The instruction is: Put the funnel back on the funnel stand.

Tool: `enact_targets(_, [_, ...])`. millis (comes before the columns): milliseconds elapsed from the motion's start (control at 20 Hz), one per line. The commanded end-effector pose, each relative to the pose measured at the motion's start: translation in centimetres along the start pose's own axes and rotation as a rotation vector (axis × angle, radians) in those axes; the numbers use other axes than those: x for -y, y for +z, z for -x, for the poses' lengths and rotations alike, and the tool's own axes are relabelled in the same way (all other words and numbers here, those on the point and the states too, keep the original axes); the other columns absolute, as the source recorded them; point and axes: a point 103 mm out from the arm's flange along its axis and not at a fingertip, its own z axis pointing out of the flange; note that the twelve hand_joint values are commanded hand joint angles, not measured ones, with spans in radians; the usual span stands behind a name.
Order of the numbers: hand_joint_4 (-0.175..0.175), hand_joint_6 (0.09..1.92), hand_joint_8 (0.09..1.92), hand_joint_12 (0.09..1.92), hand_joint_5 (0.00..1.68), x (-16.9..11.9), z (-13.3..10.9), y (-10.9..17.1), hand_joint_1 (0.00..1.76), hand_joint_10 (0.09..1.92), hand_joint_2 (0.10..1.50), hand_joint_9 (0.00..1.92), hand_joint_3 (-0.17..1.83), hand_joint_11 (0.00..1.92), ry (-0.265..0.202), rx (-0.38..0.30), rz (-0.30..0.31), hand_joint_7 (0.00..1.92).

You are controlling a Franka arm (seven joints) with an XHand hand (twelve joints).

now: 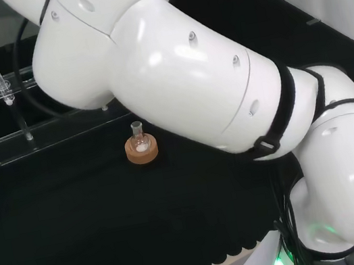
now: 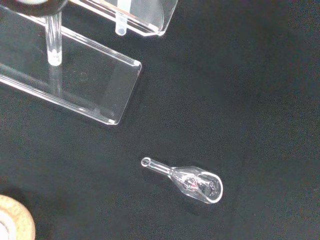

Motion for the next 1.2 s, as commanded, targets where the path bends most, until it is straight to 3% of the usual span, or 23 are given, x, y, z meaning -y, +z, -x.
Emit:
enact_targets(50, [-0.052, 0.09, 0.09, 1.40, 0.04, 7.0, 0.3, -0.1, 0.64, 0.68, 0.69, 0.00, 0.31, 0.00, 0.006, -0.059, 0.141, 0.03])
enact_targets(250, [-0.054, 0.09, 0.11, 1.47, 0.10, 10.0, 0.7, 0.8, 0.63, 0.77, 0.72, 0.07, 0.30, 0.00, 0.022, -0.114, 0.177, 0.12])
enact_targets(450, [-0.056, 0.09, 0.50, 1.50, 0.17, 12.2, 0.9, 2.0, 0.62, 0.75, 0.76, 0.17, 0.32, 0.02, 0.040, -0.158, 0.207, 0.06])
enact_targets(600, [-0.057, 0.09, 0.63, 1.49, 0.20, 14.3, 0.8, 3.1, 0.61, 0.75, 0.77, 0.21, 0.34, 0.05, 0.056, -0.170, 0.258, 0.05])
enact_targets(1200, [-0.061, 0.09, 0.68, 1.47, 0.28, 19.6, 1.5, 7.9, 0.61, 0.73, 0.80, 0.30, 0.37, 0.12, 0.111, -0.205, 0.225, 0.09])
